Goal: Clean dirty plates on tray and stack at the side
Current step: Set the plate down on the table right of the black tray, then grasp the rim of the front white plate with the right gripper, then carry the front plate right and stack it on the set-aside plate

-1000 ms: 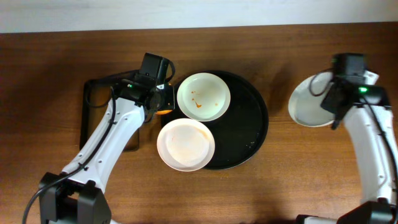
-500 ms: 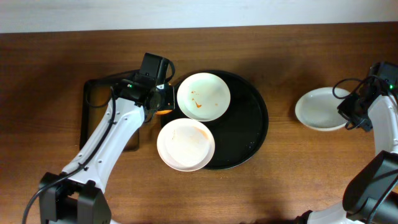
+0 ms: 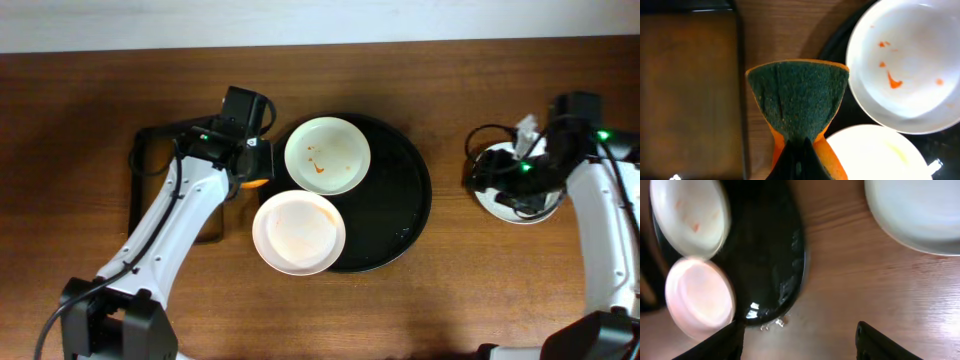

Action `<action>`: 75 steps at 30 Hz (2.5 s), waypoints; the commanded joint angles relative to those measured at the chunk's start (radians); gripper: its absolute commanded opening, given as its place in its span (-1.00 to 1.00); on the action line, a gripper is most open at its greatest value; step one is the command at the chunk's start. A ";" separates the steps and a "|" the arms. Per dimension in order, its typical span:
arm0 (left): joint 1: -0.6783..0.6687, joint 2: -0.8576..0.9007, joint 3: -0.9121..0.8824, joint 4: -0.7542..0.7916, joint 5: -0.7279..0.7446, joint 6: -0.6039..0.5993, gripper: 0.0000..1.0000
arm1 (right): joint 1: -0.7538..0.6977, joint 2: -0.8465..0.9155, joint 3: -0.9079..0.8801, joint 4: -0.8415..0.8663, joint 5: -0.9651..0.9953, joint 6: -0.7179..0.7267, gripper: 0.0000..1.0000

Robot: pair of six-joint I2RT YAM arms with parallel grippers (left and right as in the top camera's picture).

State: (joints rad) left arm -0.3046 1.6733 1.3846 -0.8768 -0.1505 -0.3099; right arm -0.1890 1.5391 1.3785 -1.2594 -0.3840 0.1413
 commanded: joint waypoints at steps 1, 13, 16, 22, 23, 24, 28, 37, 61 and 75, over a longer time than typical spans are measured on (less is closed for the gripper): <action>0.069 -0.034 0.010 -0.044 -0.030 -0.027 -0.99 | 0.184 0.001 -0.017 0.000 -0.087 0.002 0.45; 0.138 -0.034 0.010 -0.068 0.004 -0.045 -0.99 | 0.675 0.141 -0.253 0.443 0.038 0.338 0.48; 0.138 -0.034 0.010 -0.068 0.015 -0.045 -1.00 | 0.713 0.216 -0.253 0.513 0.041 0.378 0.35; 0.138 -0.034 0.010 -0.067 0.015 -0.045 -1.00 | 0.721 0.340 -0.253 0.571 -0.006 0.440 -0.05; 0.138 -0.034 0.010 -0.067 0.015 -0.045 -0.99 | 0.721 0.345 -0.253 0.580 -0.018 0.440 -0.14; 0.138 -0.034 0.010 -0.068 0.015 -0.045 -1.00 | 0.721 0.348 -0.255 0.584 -0.024 0.441 -0.24; 0.138 -0.034 0.010 -0.068 0.015 -0.045 -0.99 | 0.735 0.348 -0.255 0.584 -0.035 0.483 -0.35; 0.138 -0.034 0.010 -0.069 0.015 -0.045 -0.99 | 0.753 0.349 -0.275 0.591 -0.027 0.552 -0.62; 0.138 -0.034 0.010 -0.063 0.015 -0.045 -1.00 | 0.634 0.006 -0.116 0.319 0.966 0.072 -0.92; 0.138 -0.034 0.010 -0.062 0.015 -0.045 -1.00 | 0.809 0.006 -0.116 0.333 1.469 0.076 -0.92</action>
State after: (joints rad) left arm -0.1707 1.6714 1.3846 -0.9421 -0.1387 -0.3412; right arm 0.5934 1.5627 1.2438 -0.9340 0.9787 0.2073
